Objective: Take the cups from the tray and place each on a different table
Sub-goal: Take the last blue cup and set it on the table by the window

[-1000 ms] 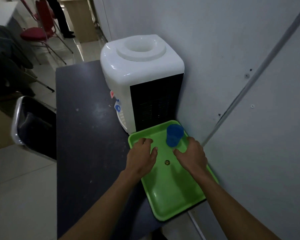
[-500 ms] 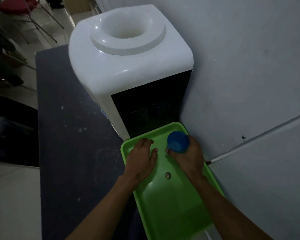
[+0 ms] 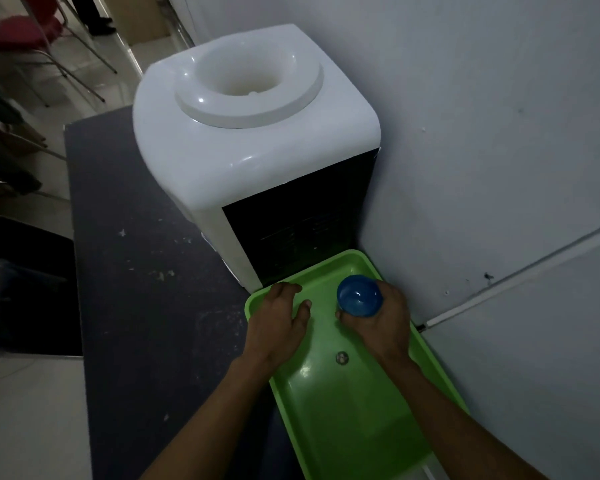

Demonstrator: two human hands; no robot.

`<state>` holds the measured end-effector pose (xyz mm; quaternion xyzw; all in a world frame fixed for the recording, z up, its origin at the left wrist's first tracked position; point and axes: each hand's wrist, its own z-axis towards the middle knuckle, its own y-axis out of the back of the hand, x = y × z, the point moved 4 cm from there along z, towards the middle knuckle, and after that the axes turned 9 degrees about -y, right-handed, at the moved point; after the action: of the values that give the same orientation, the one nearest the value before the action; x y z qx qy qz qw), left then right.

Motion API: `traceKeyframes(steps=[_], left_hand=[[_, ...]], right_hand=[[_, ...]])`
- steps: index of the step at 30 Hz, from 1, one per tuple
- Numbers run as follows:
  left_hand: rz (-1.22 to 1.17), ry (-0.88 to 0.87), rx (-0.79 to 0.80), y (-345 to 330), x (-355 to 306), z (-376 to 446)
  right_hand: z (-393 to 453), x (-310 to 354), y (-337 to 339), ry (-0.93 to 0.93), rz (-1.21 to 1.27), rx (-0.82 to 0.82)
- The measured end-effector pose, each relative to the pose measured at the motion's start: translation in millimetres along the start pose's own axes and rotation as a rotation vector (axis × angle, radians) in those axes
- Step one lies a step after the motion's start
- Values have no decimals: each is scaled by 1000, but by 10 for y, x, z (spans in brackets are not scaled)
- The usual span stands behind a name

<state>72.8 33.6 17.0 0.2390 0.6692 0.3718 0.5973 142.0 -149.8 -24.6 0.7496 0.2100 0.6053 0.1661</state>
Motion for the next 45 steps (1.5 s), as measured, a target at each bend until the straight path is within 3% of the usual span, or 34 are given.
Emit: traceKeyframes(steps=[8, 19, 26, 32, 45], left_hand=[[-95, -97, 47, 124, -158, -219], [-286, -369, 292, 181, -924, -1061], [-499, -506, 736, -84, -1767, -1796], [-495, -592, 1161, -541, -2556, -2790], [-309, -773, 1579, -1657, -3930, -5816]], right_hand=[[-641, 136, 351, 130, -184, -71], [-2207, 257, 1153, 145, -284, -458], [-3341, 99, 1789, 68, -395, -765], [-4421, -292, 2392, -62, -401, -999], [-7326, -1709, 3504, -407, -351, -1313]])
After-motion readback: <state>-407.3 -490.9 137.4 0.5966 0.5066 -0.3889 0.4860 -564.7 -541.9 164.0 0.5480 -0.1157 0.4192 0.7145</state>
